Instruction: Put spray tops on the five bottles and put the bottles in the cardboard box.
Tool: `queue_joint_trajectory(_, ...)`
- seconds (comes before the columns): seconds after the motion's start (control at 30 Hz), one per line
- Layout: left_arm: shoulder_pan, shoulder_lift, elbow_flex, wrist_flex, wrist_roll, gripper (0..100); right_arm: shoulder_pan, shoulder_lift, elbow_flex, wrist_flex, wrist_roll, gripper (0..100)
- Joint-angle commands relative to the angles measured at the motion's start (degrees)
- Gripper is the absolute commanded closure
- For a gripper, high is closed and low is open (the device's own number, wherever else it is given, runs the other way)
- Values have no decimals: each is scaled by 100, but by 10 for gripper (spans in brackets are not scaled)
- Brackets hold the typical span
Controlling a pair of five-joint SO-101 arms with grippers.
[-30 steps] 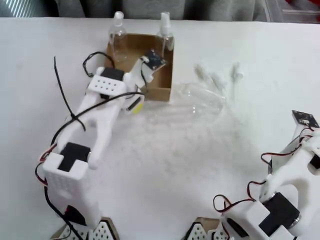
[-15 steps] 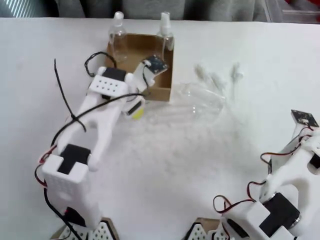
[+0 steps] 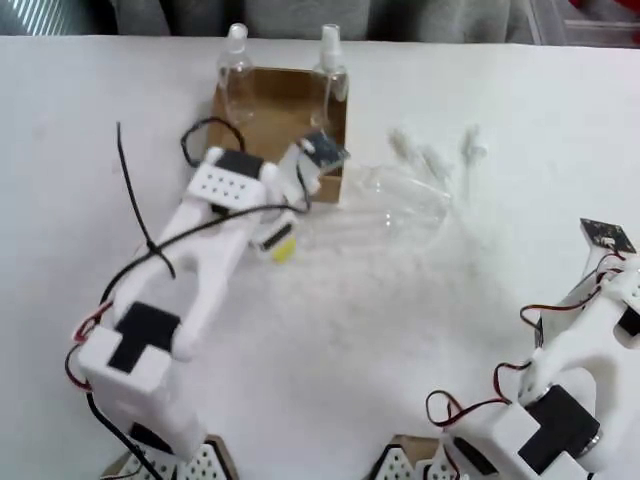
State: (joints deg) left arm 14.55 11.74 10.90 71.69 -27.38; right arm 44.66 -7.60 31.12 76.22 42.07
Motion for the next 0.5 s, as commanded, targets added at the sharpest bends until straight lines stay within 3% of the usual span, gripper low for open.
queue_joint_trajectory(0.0, 224, -1200, 844, -396, 18, 789, -57, -180, -18, -75, 44, 633)
queue_joint_trajectory(0.33, -75, -2396, 1011, -237, -44, 788, -13, -180, -18, -75, 62, 633)
queue_joint_trajectory(0.47, -92, -2308, 870, -273, -607, 763, -4, -180, -18, -66, 62, 633)
